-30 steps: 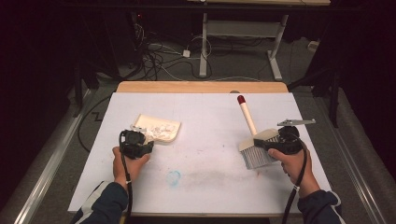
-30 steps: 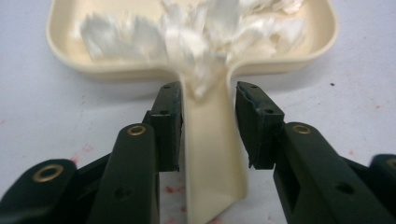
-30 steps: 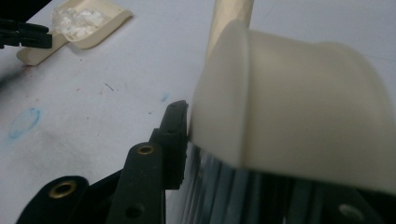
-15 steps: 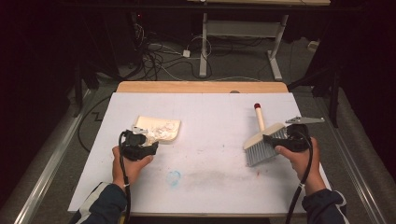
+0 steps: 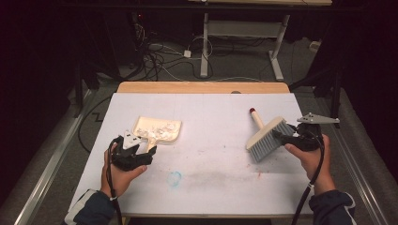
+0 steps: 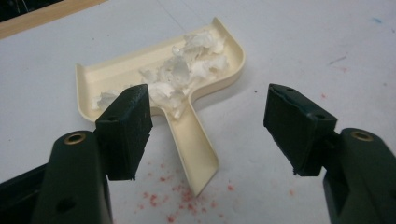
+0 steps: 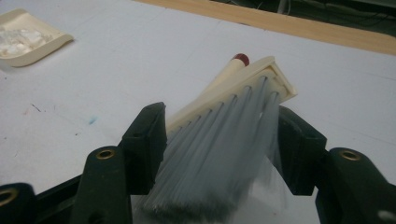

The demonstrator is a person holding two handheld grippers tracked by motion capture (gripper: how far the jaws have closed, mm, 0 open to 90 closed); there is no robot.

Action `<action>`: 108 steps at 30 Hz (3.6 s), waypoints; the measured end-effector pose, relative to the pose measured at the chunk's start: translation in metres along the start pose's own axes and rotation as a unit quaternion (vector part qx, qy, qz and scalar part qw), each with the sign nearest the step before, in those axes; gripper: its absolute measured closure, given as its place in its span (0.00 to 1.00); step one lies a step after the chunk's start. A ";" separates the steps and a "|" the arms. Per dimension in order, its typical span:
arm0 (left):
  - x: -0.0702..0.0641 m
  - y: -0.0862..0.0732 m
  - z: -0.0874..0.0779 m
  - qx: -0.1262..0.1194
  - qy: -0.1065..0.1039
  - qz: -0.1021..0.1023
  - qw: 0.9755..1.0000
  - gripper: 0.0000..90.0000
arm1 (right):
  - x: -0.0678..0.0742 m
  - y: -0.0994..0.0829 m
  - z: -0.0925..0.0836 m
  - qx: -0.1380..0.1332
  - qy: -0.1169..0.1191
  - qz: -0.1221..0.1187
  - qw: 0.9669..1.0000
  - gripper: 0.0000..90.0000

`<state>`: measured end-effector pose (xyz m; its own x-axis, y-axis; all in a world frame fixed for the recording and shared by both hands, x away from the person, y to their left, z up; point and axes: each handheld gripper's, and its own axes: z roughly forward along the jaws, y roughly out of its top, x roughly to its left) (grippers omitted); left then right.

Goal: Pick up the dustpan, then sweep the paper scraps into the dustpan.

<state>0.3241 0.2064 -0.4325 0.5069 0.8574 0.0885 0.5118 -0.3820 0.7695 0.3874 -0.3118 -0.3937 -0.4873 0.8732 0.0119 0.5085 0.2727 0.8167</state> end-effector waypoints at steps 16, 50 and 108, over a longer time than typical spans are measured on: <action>-0.005 -0.029 -0.027 -0.017 -0.003 0.023 1.000 0.30 | 0.022 0.008 -0.031 -0.045 -0.002 -0.028 0.999 0.46; -0.019 -0.039 -0.024 -0.046 -0.029 0.115 0.992 0.23 | 0.077 0.001 -0.026 -0.108 0.013 -0.116 0.987 0.32; -0.025 -0.044 -0.019 -0.033 -0.033 0.139 0.989 0.23 | 0.084 -0.081 -0.033 -0.081 -0.014 -0.148 0.986 0.27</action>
<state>0.2762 0.2082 -0.4568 0.6676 0.6966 0.2630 0.3009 -0.5755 0.7605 0.2816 -0.2738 -0.4400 -0.5757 0.7771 -0.2544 0.2257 0.4500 0.8641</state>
